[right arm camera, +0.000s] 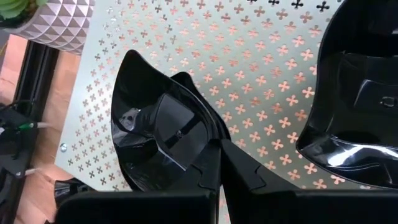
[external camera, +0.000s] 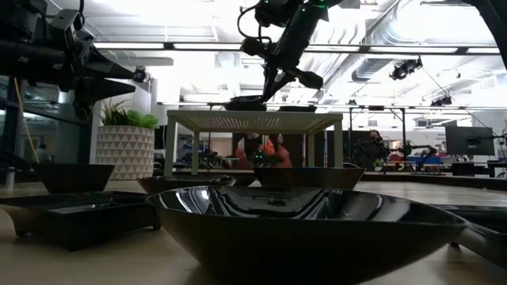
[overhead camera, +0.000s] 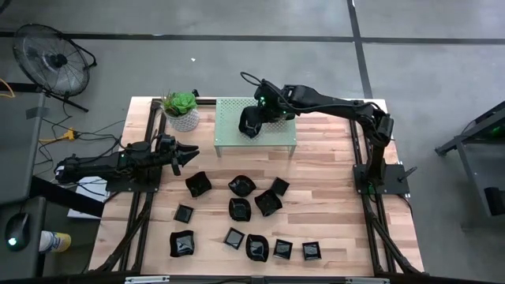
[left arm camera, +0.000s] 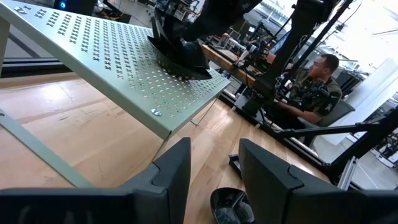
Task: Pick & Place Mini shaped plates
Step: Stack the leaf shaped plate on top of the leaf shaped plate on the shelf, then put the square plate on the shelf
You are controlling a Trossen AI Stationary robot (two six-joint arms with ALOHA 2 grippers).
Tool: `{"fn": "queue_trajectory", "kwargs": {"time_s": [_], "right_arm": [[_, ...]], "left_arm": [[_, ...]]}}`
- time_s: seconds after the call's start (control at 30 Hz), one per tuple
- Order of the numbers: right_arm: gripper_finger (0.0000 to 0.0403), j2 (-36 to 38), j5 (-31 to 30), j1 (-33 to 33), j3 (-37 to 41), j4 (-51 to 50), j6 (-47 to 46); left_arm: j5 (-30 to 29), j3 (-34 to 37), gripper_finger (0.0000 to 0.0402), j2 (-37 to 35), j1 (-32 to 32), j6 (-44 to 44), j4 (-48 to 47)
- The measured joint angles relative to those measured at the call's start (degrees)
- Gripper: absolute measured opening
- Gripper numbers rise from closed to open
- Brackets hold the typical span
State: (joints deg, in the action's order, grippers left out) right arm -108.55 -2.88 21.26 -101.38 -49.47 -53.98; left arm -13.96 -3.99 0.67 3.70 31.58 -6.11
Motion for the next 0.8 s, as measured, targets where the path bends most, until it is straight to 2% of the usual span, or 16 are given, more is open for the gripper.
{"fn": "queue_trajectory", "kwargs": {"time_s": [0.27,0.8], "right_arm": [[0.0002,0.0,0.3,0.0,0.0,0.5,0.0],[0.0036,0.0,0.0,0.0,0.0,0.7,0.4]], "left_arm": [[0.0,0.0,0.0133,0.0,0.0,0.0,0.0],[0.0,0.0,0.0134,0.0,0.0,0.0,0.0]]}}
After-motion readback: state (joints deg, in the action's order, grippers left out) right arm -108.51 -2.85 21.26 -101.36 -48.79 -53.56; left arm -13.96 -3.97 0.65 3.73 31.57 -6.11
